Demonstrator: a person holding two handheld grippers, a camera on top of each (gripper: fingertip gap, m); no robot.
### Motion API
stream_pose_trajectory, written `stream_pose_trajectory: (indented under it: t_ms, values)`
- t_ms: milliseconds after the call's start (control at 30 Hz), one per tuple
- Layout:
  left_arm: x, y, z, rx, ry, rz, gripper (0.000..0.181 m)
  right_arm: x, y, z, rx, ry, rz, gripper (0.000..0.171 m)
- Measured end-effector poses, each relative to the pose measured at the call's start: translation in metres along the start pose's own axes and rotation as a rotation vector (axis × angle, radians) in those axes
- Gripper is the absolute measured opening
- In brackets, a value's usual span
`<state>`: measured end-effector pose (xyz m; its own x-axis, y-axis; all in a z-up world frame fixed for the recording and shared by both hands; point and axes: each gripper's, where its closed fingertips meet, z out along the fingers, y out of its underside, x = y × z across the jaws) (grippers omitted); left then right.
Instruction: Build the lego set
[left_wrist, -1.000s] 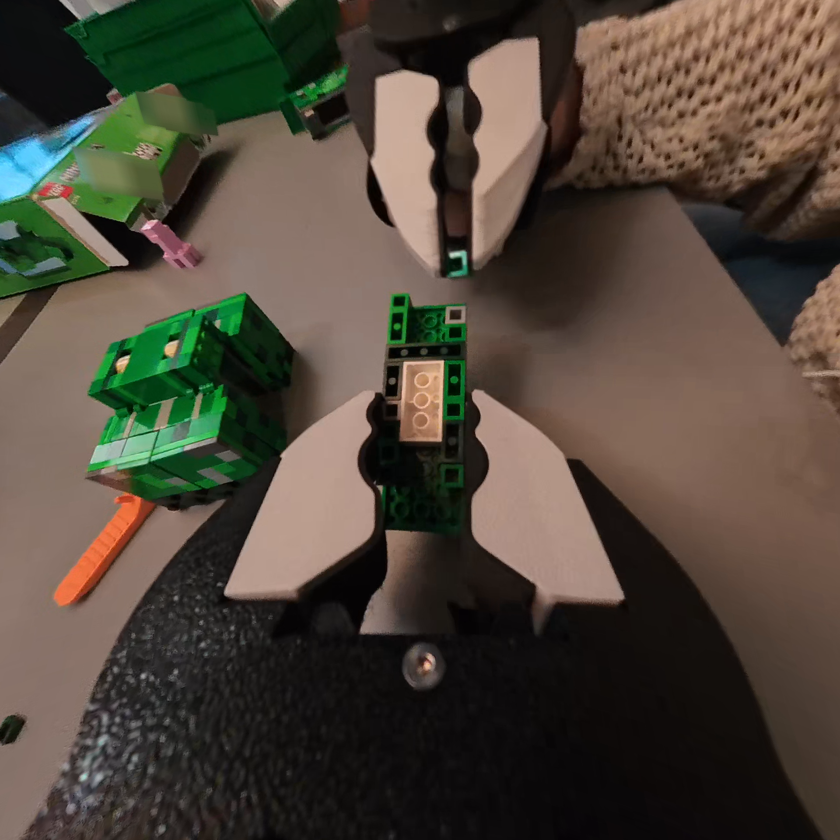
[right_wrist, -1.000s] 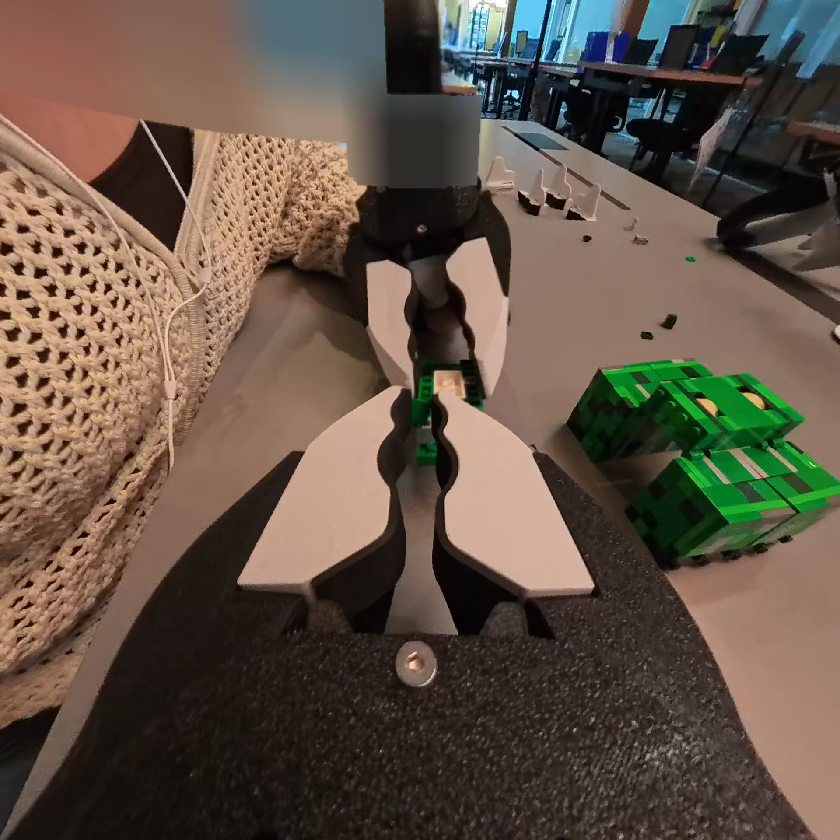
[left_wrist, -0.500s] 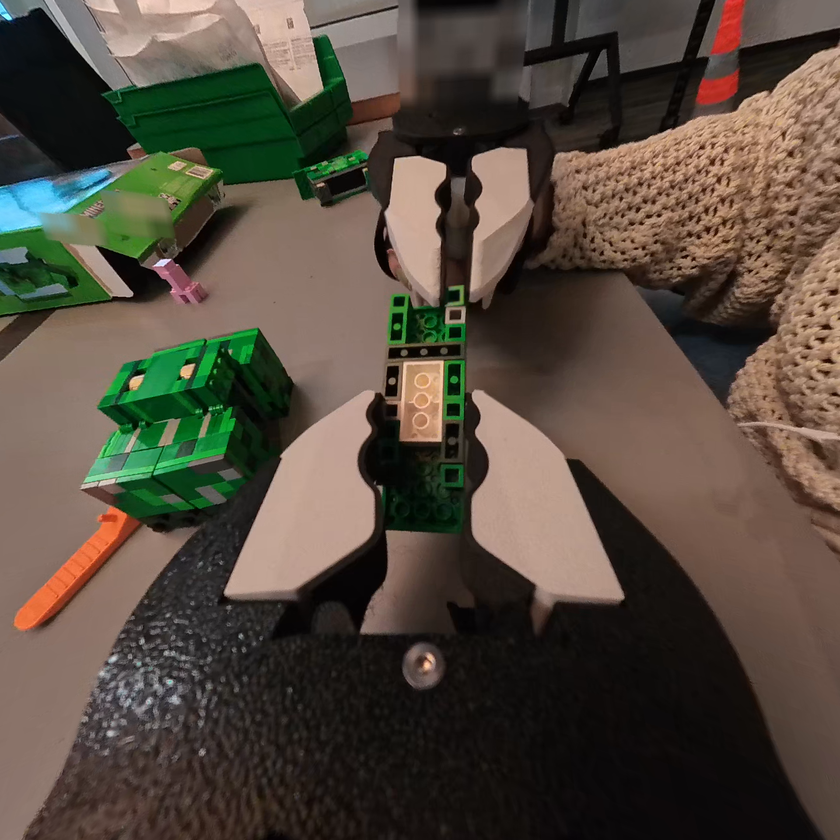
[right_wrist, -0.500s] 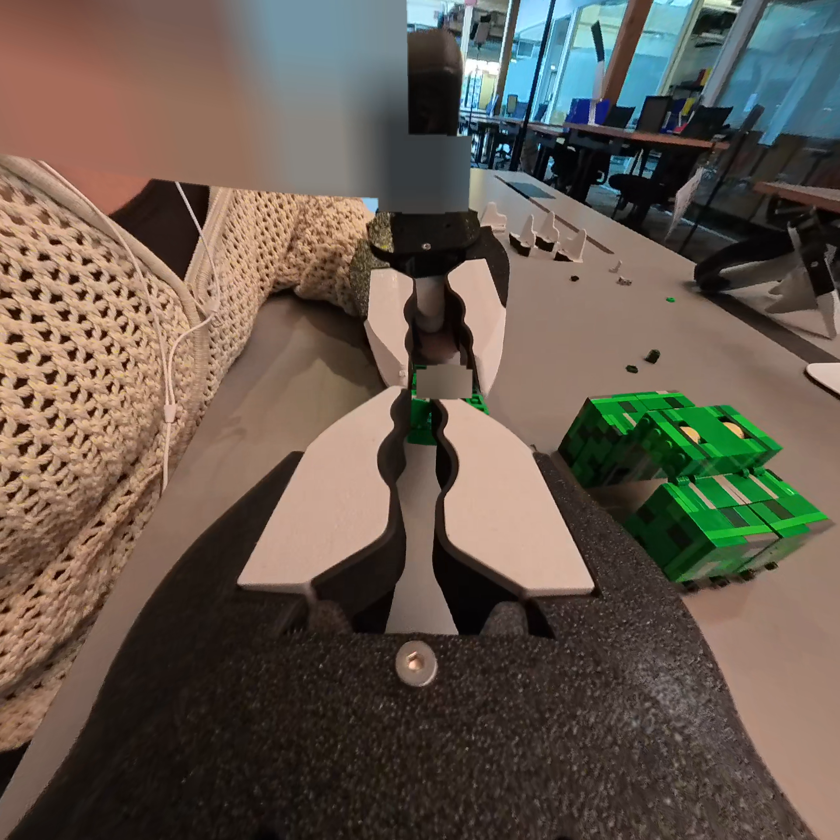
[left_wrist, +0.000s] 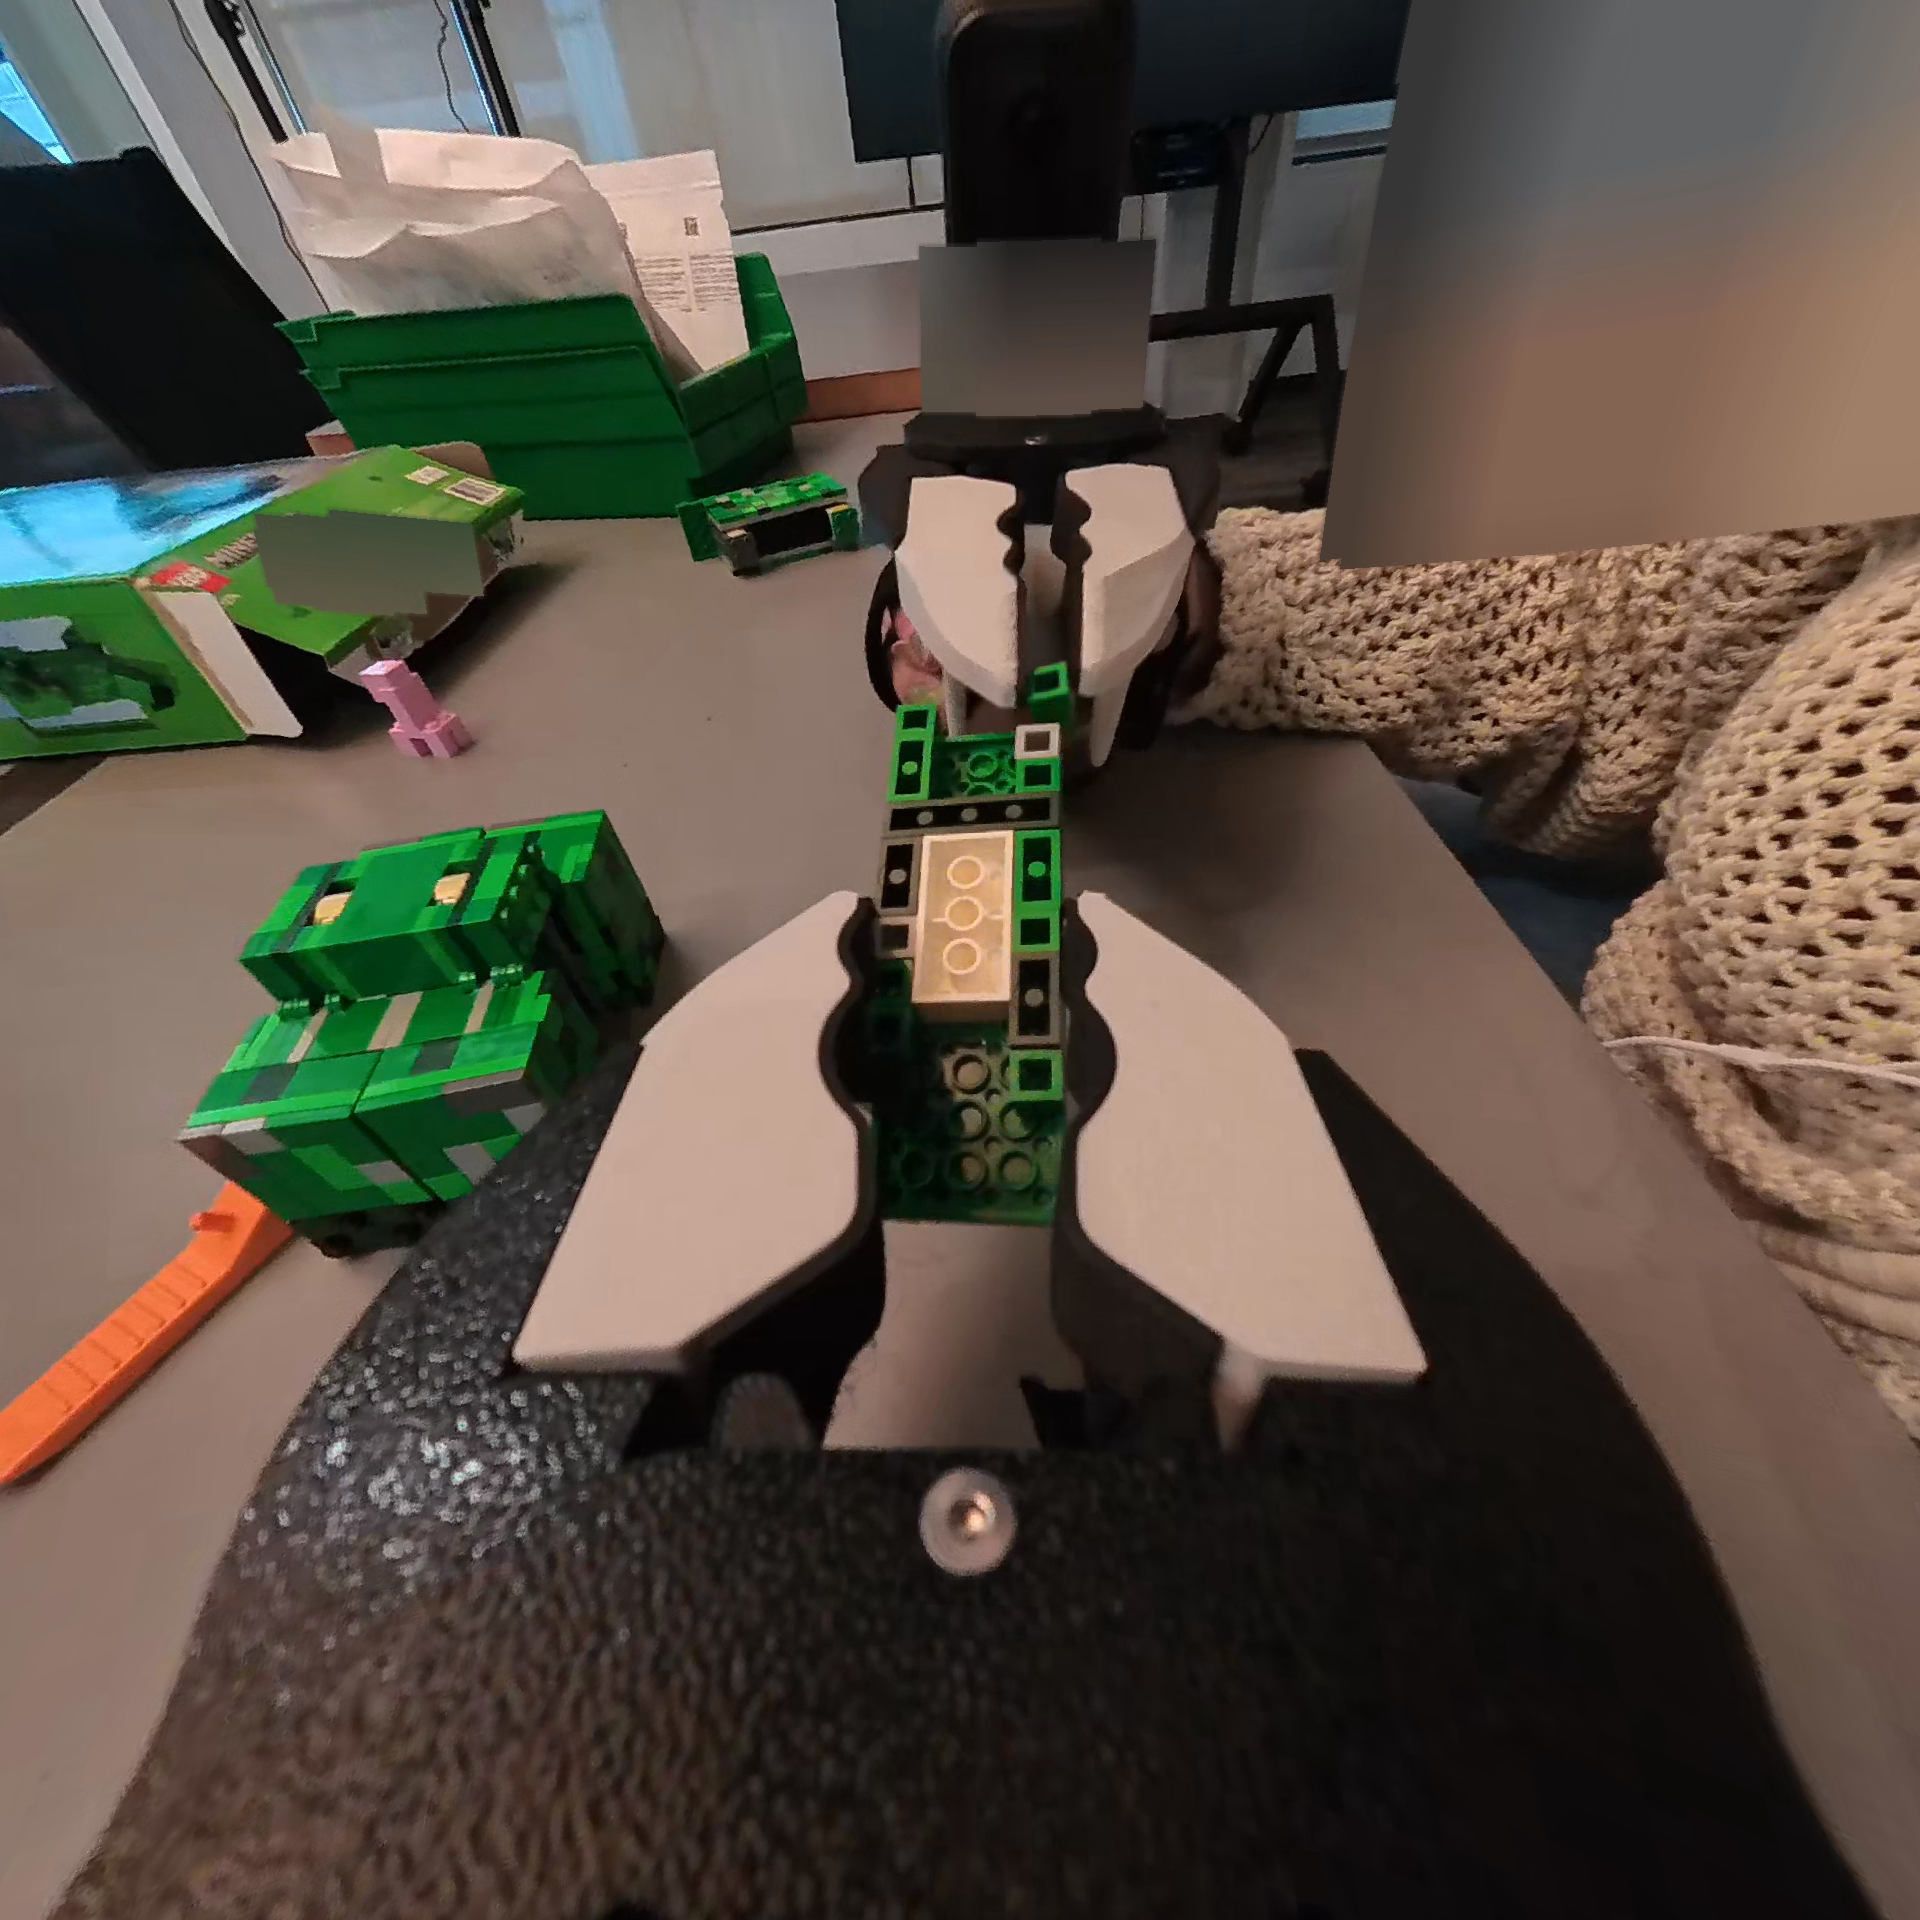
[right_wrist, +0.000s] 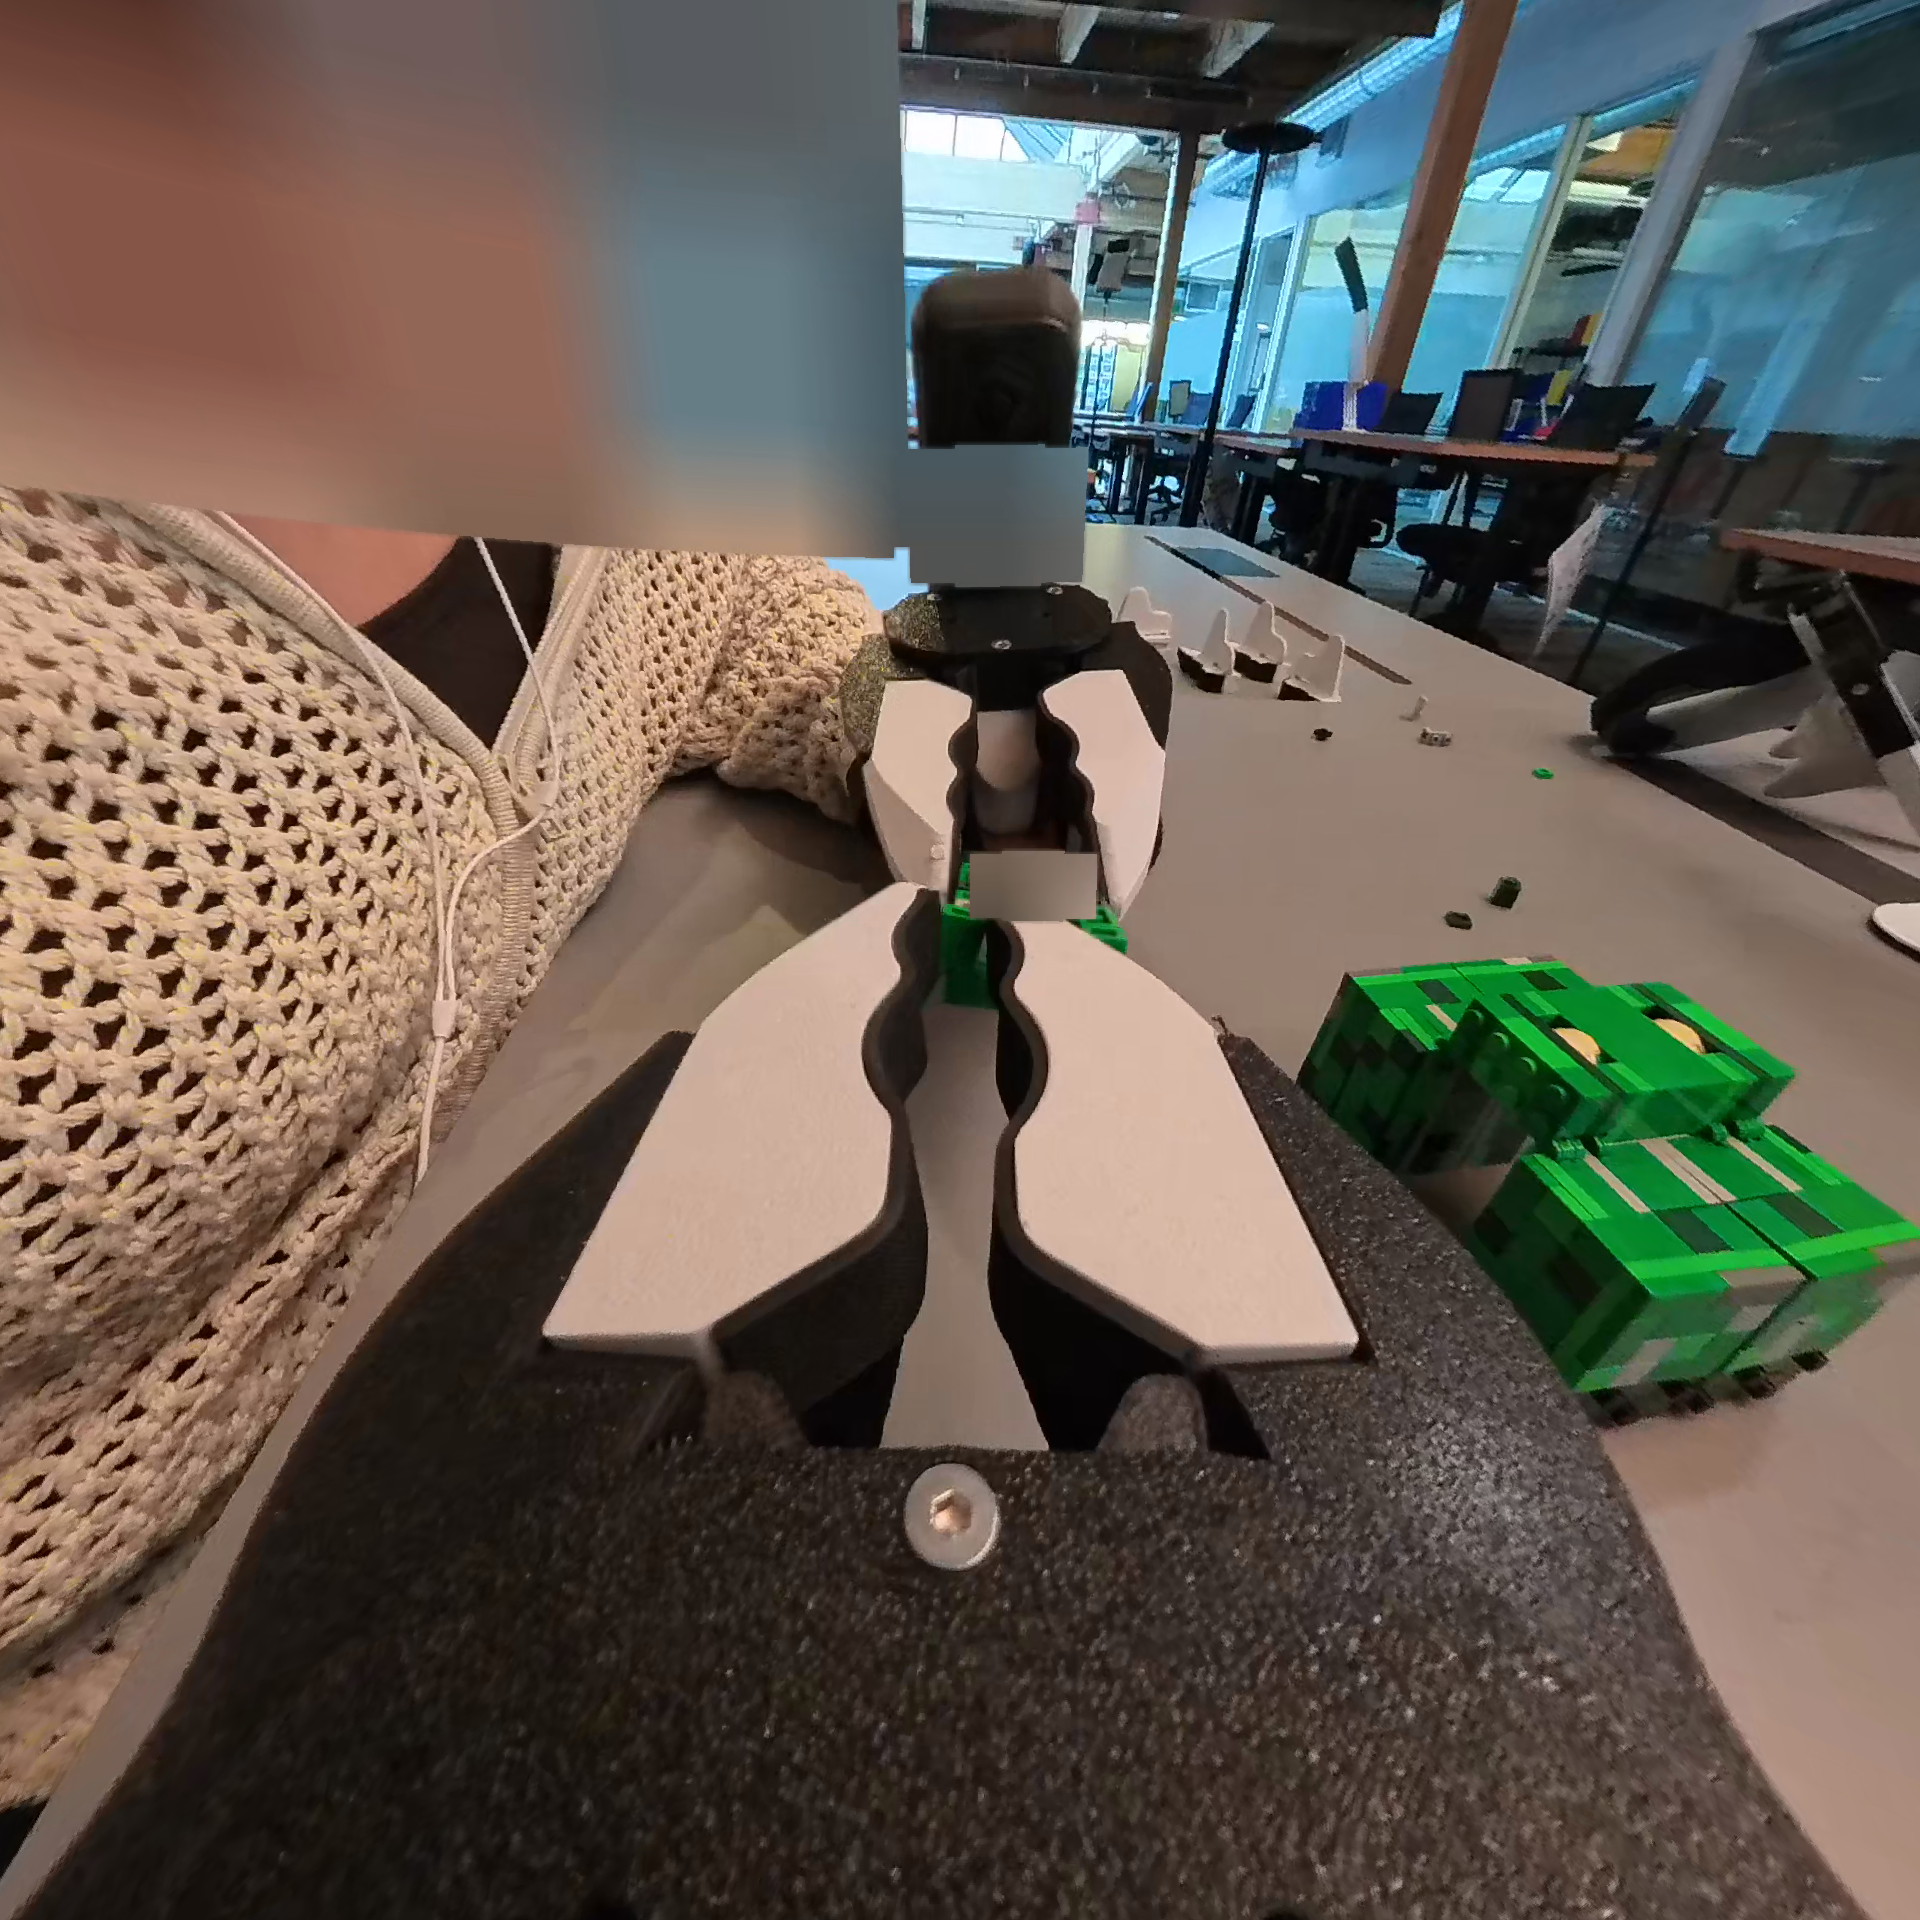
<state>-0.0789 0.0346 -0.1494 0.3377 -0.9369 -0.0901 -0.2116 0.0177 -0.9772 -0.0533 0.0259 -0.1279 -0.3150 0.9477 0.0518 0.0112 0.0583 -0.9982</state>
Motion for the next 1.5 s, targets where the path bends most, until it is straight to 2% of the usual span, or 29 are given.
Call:
stream_pose_trajectory:
  t_ms: [333,833,1500]
  values:
    - [-0.0020,0.0042,0.0008,-0.034,-0.018,0.006,0.034,0.0041,-0.0026,0.0026,0.021,-0.017,0.089,0.008]
    - [-0.0025,0.0001,-0.0019,-0.002,-0.010,-0.002,0.034,0.0048,0.0009,0.0067,-0.015,0.030,-0.023,0.008]
    - [-0.0050,0.0043,0.0002,-0.037,-0.013,-0.026,0.034,0.0053,-0.0006,0.0052,-0.018,0.050,-0.066,0.015]
